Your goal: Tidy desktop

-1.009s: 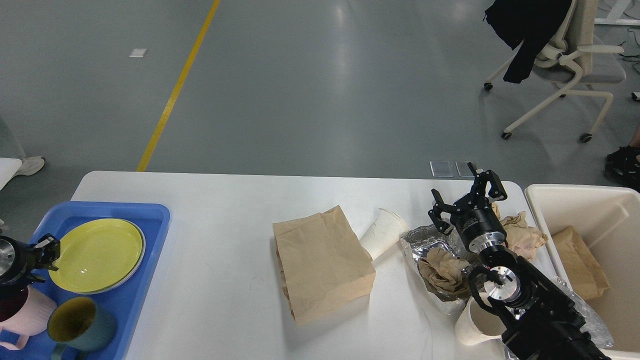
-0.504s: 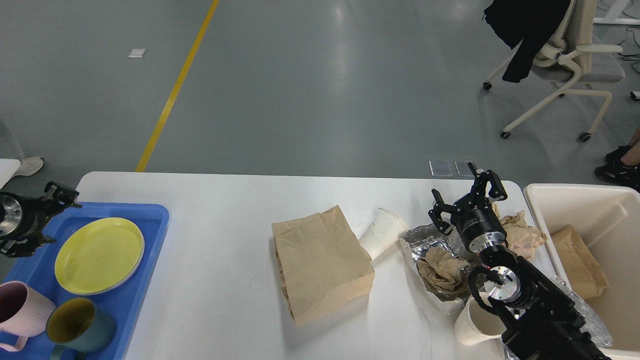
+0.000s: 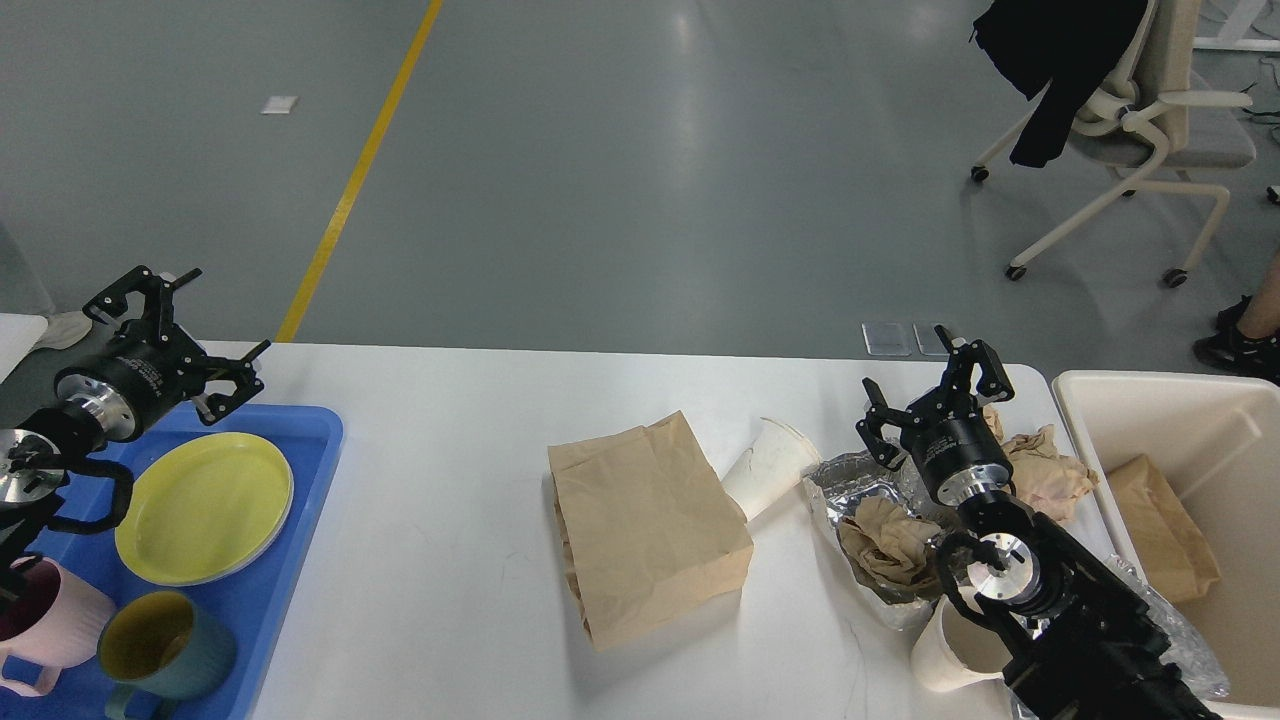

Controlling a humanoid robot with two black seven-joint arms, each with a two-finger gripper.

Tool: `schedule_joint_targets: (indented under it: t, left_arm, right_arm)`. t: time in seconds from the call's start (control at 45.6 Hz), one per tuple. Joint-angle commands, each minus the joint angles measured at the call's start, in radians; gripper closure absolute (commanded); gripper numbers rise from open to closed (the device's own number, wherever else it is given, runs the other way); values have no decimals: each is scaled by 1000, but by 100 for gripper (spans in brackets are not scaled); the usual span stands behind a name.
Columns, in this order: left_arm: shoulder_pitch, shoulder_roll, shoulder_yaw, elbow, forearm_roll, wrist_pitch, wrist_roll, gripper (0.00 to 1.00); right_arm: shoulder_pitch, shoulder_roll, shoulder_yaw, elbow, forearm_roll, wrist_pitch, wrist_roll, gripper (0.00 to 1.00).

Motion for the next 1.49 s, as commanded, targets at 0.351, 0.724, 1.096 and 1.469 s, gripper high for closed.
schedule_joint_targets:
  t: [0.351,0.724,1.096,1.469]
  left_arm:
    - [443,-383,-558,-300,357,-91,-174,4]
    - [445,-391,-543,-219,360,-149,-175,4]
    - [417,-402,-561,-108,354,-172,-187,4]
    - [310,-426,-555,-105,357,-272,-203,4]
  right_arm:
    - [0,0,0,0,0,0,0,0]
    - [0,0,0,0,0,0,0,0]
    - [0,0,0,0,0,0,0,0]
    - [0,0,0,0,0,0,0,0]
